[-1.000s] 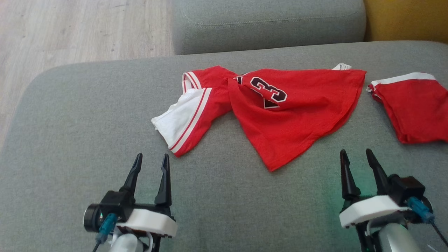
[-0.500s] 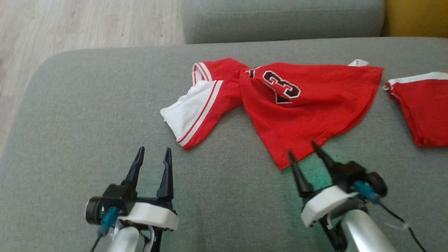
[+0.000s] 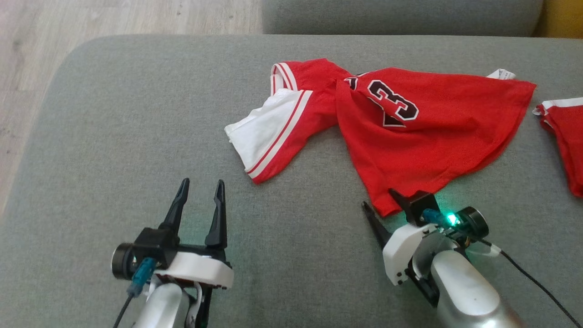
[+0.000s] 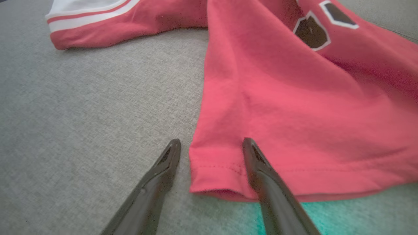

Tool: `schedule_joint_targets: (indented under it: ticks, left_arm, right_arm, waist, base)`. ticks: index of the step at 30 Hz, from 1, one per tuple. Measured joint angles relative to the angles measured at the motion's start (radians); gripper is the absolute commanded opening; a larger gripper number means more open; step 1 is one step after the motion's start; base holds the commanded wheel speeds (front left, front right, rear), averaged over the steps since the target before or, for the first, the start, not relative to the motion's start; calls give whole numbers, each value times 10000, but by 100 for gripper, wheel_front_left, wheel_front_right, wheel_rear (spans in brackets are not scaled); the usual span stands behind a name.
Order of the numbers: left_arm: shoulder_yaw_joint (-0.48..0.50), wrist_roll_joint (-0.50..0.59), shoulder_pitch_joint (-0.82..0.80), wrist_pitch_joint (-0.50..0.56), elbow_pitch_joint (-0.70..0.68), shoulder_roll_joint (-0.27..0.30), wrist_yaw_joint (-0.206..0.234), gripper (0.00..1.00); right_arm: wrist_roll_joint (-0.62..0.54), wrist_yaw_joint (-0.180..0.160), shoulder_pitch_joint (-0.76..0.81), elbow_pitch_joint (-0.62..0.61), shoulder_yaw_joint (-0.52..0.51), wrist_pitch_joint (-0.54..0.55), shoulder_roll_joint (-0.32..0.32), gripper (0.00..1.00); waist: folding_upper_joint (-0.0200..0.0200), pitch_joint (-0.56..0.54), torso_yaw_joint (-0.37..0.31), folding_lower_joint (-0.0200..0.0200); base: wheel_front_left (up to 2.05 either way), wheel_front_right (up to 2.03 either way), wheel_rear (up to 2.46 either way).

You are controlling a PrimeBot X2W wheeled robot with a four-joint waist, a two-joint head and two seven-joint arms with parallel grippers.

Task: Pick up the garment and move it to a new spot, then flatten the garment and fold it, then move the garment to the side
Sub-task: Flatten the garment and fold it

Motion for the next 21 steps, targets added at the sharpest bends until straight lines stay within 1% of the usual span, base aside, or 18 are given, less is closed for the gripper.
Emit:
schedule_joint_targets:
  ticks: [1,2,3,7,10,14,17,21]
  left_arm:
    - [10,0,-15,0,2,0,0,100]
    - [21,0,-40,0,10,-2,2,100]
    - [38,0,-66,-2,13,-2,4,100]
    - [153,0,-105,0,31,-10,6,100]
    - [291,10,-103,-2,35,-12,6,100]
    - [343,88,-92,-2,33,-13,4,100]
    - [380,113,-81,-2,33,-15,2,100]
    - [491,155,-37,-2,33,-19,0,100]
  right_arm:
    - [2,0,-112,125,21,0,2,83]
    - [33,0,-177,199,21,-2,2,21]
    - [98,0,-228,280,10,-6,8,0]
    - [182,0,-290,594,-203,-209,12,0]
    - [176,0,-251,759,-673,-387,21,0]
    - [59,0,62,790,-1749,-681,13,0]
    - [-316,0,468,642,-2702,-813,15,0]
    - [-924,0,1080,151,-4027,-811,17,0]
  waist:
    - [0,4,-6,0]
    - [0,1,-26,0]
    - [0,-9,-58,0]
    - [0,-95,-251,0]
    - [0,-198,-433,0]
    - [0,-364,-712,-1]
    - [0,-487,-934,-1]
    - [0,-665,-1216,-1]
  base:
    - [0,0,0]
    - [0,0,0]
    - [0,0,0]
    - [0,0,0]
    - [0,0,0]
    - [0,0,0]
    - [0,0,0]
    - [0,0,0]
